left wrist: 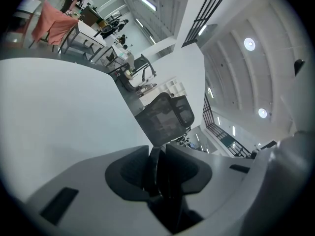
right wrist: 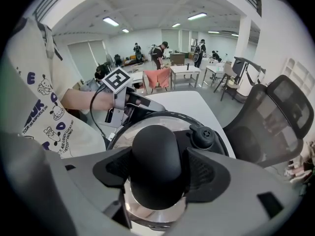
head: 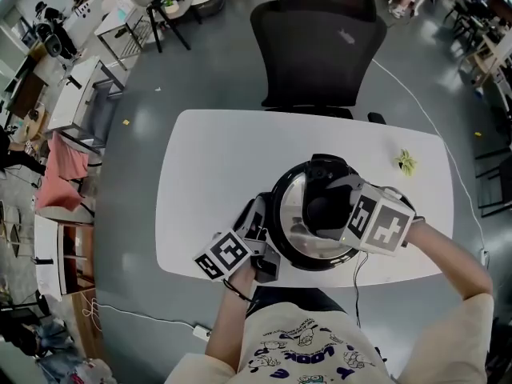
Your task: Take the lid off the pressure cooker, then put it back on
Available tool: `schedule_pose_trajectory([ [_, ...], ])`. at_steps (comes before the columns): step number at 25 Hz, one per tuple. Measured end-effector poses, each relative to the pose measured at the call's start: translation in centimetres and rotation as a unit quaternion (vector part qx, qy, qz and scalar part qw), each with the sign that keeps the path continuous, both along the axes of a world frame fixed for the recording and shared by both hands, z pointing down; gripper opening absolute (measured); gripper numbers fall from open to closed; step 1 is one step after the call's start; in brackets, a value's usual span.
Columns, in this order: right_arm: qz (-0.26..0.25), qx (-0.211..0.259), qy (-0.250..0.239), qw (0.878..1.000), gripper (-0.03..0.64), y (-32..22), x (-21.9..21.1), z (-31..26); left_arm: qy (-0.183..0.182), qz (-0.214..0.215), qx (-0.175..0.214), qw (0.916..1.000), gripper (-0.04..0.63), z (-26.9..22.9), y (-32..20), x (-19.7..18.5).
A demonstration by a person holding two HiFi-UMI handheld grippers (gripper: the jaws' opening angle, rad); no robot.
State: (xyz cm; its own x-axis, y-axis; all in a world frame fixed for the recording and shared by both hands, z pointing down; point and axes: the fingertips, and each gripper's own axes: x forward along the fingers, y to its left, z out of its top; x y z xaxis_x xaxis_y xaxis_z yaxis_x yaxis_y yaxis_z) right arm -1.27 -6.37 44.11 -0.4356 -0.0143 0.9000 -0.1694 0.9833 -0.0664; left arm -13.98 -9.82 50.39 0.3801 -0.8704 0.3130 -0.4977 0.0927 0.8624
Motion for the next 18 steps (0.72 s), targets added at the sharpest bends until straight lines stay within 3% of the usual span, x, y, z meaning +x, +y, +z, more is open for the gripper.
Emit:
schedule_pose_trajectory([
  [9, -0.013, -0.005, 0.057, 0.998, 0.318, 0.35, -0.24, 0.17, -0.001, -0.009, -0.002, 1.0000, 0.123, -0.03, 0.14, -0.05],
  [18, 0.003, -0.008, 0.081, 0.997, 0.308, 0.49, -0.20, 0.44, 0.005, -0.015, 0.001, 0.9999, 0.118, 0.09, 0.36, -0.17],
])
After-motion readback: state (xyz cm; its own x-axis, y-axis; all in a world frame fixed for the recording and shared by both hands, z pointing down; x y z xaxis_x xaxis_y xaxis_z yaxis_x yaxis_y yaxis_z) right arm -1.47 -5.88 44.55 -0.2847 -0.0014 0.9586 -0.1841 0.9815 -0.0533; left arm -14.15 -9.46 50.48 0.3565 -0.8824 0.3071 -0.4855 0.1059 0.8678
